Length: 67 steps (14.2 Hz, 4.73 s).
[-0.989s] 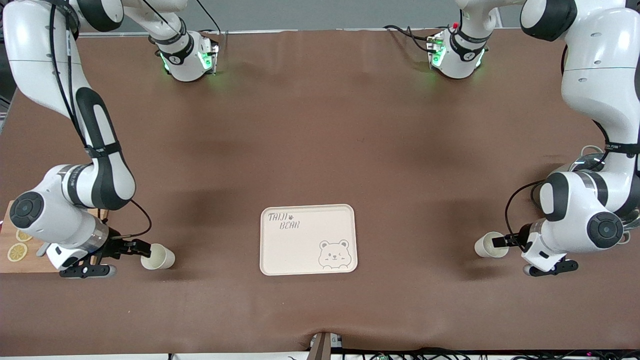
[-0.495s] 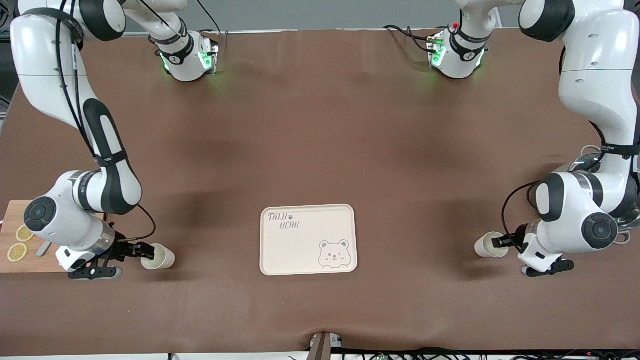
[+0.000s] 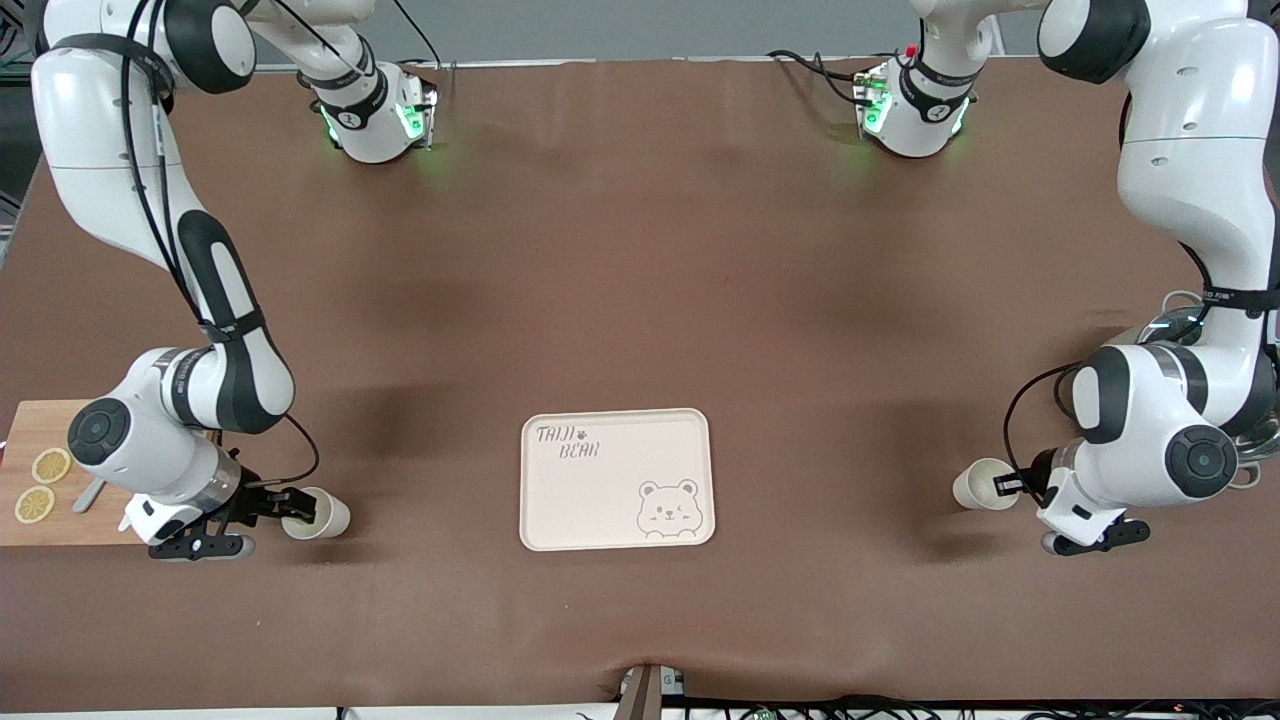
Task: Place white IKEA cup upright on tray with both arms
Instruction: 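Close the right gripper on its cup while the left gripper grasps the other cup, then carry both white cups over the tray with both grippers, then lower both cups upright onto the tray and open both grippers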
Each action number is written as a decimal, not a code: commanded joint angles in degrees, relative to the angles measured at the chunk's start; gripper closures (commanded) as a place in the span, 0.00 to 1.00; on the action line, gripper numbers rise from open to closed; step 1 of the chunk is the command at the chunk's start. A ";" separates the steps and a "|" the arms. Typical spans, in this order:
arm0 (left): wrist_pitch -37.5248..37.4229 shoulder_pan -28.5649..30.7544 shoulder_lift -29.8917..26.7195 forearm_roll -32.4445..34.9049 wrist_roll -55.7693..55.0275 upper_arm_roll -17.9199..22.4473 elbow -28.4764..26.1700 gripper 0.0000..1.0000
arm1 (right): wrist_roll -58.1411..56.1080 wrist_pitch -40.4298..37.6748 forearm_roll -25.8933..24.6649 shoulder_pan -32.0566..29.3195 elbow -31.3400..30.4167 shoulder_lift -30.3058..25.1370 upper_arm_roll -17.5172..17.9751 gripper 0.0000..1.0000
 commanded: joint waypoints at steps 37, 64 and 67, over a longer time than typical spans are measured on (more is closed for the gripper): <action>1.63 -33.37 2.45 -7.45 -53.64 -0.12 8.82 1.00 | 49.26 -17.51 0.85 21.42 12.33 -0.37 1.20 1.00; 3.04 -34.44 0.36 -6.49 -54.44 0.76 8.47 0.00 | 58.59 -5.82 0.58 29.78 11.97 6.05 1.02 1.00; 1.90 -32.42 -3.68 -5.35 -53.91 0.76 7.94 0.00 | 58.15 -5.82 0.32 29.69 12.06 5.87 1.02 0.34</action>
